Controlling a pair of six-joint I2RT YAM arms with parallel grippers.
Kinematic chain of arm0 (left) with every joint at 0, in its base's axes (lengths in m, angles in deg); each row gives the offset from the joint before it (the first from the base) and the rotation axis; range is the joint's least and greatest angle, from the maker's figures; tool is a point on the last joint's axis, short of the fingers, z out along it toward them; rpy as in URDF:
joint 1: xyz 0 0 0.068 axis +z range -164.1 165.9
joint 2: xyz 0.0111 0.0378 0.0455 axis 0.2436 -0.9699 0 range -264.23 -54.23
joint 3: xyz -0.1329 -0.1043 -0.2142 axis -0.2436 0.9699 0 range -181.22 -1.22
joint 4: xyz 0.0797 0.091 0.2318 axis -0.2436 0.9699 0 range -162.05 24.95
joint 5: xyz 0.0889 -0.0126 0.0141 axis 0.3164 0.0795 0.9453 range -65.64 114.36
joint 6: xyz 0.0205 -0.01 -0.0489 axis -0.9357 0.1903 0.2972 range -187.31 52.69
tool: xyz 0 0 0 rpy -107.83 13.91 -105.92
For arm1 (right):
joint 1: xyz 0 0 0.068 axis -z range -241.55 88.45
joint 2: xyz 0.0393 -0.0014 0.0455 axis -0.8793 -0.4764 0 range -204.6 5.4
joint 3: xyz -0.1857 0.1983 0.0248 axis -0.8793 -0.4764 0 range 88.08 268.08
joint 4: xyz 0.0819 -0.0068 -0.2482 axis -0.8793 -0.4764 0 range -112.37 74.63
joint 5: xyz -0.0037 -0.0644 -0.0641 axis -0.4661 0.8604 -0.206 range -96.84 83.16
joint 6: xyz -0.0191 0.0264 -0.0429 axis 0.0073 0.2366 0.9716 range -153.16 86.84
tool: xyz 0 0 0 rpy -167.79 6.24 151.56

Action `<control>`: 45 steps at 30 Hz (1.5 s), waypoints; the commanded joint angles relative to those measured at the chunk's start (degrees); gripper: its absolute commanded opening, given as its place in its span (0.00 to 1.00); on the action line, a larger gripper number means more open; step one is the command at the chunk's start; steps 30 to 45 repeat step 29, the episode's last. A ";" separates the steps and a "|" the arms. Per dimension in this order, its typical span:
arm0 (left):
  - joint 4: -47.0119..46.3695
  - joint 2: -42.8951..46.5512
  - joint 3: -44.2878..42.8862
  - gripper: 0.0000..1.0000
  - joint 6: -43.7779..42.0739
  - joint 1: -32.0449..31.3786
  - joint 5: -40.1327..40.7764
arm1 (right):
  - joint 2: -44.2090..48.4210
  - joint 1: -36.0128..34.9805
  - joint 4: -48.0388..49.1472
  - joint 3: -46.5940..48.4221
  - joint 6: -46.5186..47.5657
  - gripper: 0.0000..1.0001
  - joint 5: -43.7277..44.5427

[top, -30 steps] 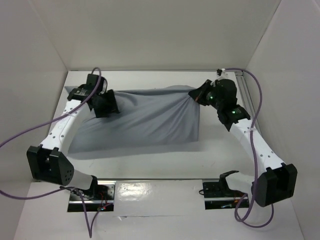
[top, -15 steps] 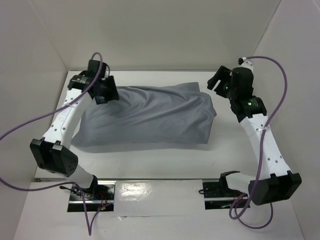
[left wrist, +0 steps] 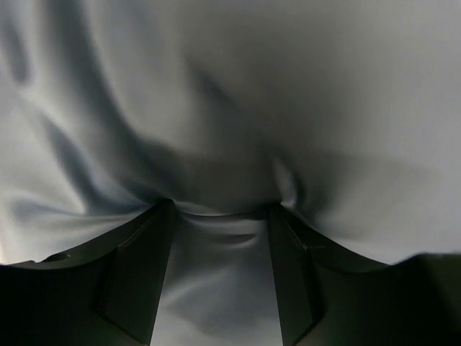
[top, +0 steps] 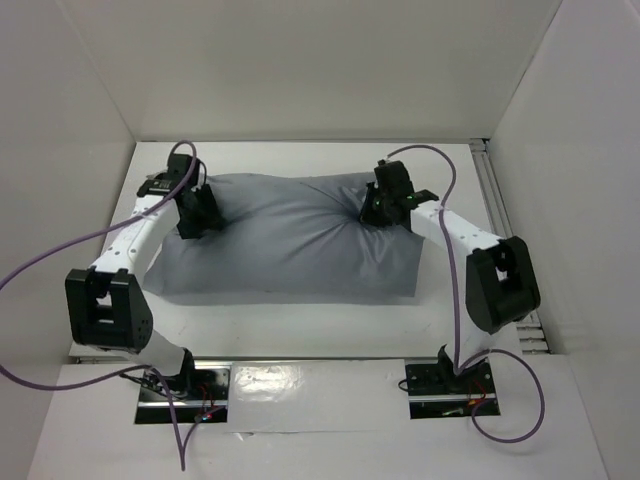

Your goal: Put the pillow into the pillowcase

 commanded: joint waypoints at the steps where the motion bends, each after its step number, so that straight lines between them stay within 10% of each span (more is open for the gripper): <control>1: -6.08 -5.74 0.98 0.66 0.94 -2.57 -3.11 | -2.47 0.23 1.31 -1.87 -1.58 0.13 5.19; 6: -6.63 -11.47 -4.62 0.66 2.79 -11.62 -3.73 | -5.82 0.75 -4.13 1.11 -2.73 0.13 19.59; 13: -4.52 -12.71 -10.78 0.66 3.50 -14.00 -3.03 | -4.76 2.69 -5.80 7.95 0.95 0.21 16.90; 19: 6.45 -8.14 -24.02 0.66 0.77 -14.00 2.58 | 1.91 2.17 -14.31 17.28 4.21 0.88 18.11; 22: 10.34 -3.93 -27.14 0.71 -0.02 -14.00 5.49 | 5.95 2.16 -18.97 20.02 4.13 1.00 26.63; 45: 9.81 5.83 -23.19 0.75 -2.48 -13.47 4.10 | 17.55 2.77 -21.72 13.62 3.51 1.00 36.40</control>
